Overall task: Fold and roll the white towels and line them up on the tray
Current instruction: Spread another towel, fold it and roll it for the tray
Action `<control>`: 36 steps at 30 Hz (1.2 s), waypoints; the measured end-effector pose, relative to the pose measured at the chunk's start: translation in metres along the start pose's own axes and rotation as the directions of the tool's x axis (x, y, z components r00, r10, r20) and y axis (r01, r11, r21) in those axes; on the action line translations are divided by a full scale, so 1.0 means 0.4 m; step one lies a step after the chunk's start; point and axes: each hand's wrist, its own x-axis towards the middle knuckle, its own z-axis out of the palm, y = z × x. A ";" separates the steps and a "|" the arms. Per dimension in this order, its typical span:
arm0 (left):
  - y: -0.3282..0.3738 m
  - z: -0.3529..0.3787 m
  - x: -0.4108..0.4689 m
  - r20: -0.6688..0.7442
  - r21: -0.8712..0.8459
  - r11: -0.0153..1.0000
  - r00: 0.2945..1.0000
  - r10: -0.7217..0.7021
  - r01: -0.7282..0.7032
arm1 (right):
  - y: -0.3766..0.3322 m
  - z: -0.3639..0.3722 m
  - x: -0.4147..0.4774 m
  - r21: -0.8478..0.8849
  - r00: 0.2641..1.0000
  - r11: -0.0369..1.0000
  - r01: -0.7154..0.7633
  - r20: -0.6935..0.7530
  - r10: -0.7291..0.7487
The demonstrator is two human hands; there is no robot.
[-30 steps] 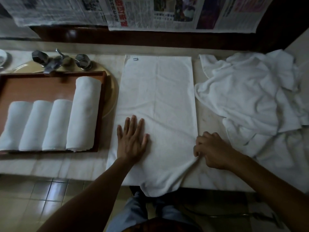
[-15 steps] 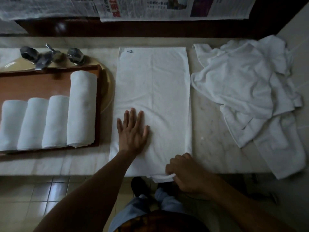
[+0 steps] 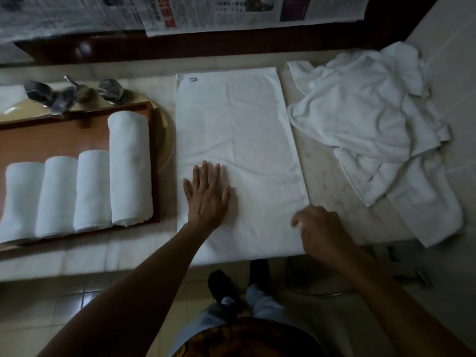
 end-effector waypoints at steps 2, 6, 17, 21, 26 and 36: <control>-0.009 -0.010 -0.004 -0.028 0.038 0.999 0.999 0.020 -0.019 | -0.036 0.036 0.059 0.107 0.985 0.994 0.020 -0.174 -0.001; -0.037 0.002 -0.031 0.015 0.071 0.993 0.996 0.091 -0.092 | -0.082 0.114 0.172 0.035 0.991 0.999 -0.042 -0.129 0.046; -0.022 0.027 -0.155 0.005 0.054 0.997 0.998 0.061 -0.061 | -0.067 0.158 0.091 -0.033 0.941 0.999 -0.029 -0.339 0.016; -0.015 0.013 -0.068 0.025 0.055 0.996 0.997 0.068 -0.070 | -0.084 0.137 0.199 -0.079 0.947 0.996 0.043 -0.314 -0.065; -0.067 -0.026 -0.003 0.032 0.013 0.999 0.999 -0.035 0.035 | -0.010 0.117 0.283 -0.117 0.951 0.989 -0.092 -0.304 0.052; -0.004 -0.037 0.174 0.012 0.064 0.997 0.999 0.030 -0.031 | -0.044 0.051 0.485 -0.135 0.944 0.990 0.047 -0.318 -0.088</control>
